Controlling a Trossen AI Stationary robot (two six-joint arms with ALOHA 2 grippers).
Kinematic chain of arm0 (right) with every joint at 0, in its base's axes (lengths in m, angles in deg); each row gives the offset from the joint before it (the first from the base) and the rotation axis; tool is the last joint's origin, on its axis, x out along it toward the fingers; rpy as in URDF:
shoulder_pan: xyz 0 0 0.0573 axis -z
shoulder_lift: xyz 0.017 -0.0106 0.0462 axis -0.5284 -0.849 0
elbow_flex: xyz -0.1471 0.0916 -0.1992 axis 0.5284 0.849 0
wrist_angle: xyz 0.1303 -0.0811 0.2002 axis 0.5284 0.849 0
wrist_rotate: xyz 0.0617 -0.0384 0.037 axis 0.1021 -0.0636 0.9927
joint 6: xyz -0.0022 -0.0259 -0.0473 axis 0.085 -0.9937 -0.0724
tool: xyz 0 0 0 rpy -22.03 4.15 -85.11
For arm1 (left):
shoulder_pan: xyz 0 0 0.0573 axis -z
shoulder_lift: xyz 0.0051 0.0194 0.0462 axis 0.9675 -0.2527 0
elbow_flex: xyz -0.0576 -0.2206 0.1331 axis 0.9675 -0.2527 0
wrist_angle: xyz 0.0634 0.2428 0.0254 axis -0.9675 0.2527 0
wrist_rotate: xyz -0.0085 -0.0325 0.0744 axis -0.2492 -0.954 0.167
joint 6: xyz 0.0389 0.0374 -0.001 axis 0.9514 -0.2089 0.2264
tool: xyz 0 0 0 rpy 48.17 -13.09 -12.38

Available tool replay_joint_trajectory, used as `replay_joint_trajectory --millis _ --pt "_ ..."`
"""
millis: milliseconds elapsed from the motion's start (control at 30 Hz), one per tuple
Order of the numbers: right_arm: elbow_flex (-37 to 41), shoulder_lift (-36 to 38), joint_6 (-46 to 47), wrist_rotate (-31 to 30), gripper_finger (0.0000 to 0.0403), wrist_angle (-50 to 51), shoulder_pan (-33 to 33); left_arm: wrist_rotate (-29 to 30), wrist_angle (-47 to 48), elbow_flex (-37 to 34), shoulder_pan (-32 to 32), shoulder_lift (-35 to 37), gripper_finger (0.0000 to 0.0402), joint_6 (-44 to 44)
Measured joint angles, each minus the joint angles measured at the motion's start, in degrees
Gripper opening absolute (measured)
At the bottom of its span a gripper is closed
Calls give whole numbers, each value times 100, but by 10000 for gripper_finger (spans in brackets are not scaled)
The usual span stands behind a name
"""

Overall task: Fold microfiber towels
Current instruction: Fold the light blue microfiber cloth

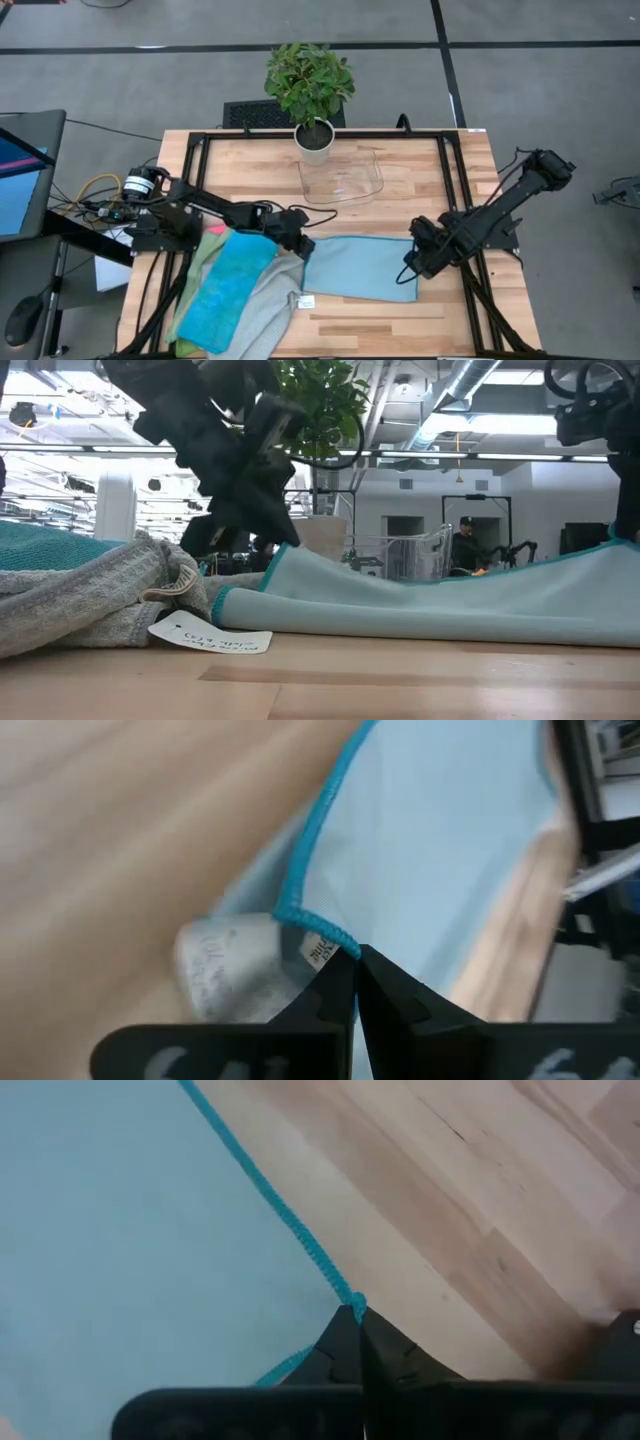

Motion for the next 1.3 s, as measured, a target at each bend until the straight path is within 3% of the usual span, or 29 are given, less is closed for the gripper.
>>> replay_joint_trajectory --millis 367,533,733,900,1000,1167,1300 --pt "0 -440 7 18 33 -61 44 185 69 0 -43 0 14 261" --pt "0 -548 143 25 69 -16 86 153 82 0 -42 0 70 439" --pt "2 -447 255 22 151 13 76 -90 414 -3 -101 0 155 527" --pt "-79 -141 350 17 209 -70 -111 -266 853 -9 -180 229 190 632" --pt "-207 -34 333 7 227 -455 -368 -215 1150 -9 -202 575 194 795" --pt "-234 -271 22 28 228 -1908 -1006 -36 1180 -9 45 1283 194 1297" --pt "-234 -797 551 -114 212 -2422 -1465 875 581 -9 629 1502 194 1409"
